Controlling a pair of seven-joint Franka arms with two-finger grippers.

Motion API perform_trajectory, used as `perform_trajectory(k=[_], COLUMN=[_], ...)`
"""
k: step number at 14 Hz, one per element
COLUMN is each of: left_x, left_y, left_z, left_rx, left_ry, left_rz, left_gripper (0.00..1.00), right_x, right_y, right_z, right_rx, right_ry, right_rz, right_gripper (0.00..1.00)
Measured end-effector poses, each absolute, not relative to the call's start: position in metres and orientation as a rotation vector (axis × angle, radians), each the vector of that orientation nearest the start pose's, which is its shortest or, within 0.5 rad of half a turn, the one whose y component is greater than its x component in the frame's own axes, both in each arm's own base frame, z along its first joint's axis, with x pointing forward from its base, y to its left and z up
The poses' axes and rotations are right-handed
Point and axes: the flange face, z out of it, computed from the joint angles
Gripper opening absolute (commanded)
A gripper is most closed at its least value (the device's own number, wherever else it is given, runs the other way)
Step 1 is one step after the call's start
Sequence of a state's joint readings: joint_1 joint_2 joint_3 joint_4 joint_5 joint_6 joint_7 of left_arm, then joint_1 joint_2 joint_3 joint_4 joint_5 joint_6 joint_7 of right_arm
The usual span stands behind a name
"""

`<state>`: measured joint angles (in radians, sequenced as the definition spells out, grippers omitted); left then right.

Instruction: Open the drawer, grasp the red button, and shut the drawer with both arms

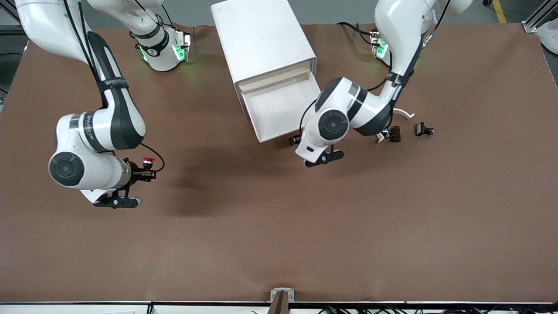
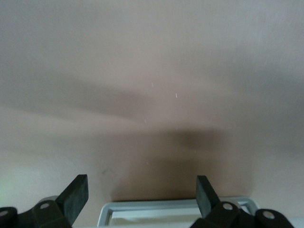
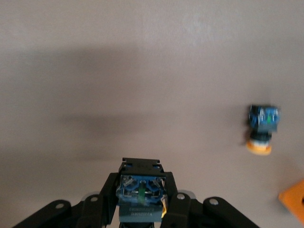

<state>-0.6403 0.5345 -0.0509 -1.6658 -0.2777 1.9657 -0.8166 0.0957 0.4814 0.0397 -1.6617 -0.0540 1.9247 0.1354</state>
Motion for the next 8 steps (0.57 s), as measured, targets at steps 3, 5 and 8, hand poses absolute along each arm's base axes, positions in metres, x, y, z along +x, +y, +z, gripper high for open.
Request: perform_trajectory(k=[3, 5, 8], left_x=[0.466, 0.451, 0.422], left_y=[-0.448, -0.460, -0.481], left_z=[0.273, 0.271, 0.267], left_rx=[-3.074, -3.060, -3.031], left_ry=[-0.392, -0.397, -0.414], left_rz=[0.597, 0.623, 0.668], left_gripper=[1.00, 1.00, 1.00], right_x=[0.641, 0.643, 0.644], right_y=[0.071, 0.063, 0.046], right_z=[0.271, 0.253, 0.228], right_rx=[-3.233, -3.235, -3.224], right_ry=[-0.166, -0.169, -0.176], right_rz=[0.304, 0.278, 0.185], right_gripper=[0.18, 0.18, 0.18])
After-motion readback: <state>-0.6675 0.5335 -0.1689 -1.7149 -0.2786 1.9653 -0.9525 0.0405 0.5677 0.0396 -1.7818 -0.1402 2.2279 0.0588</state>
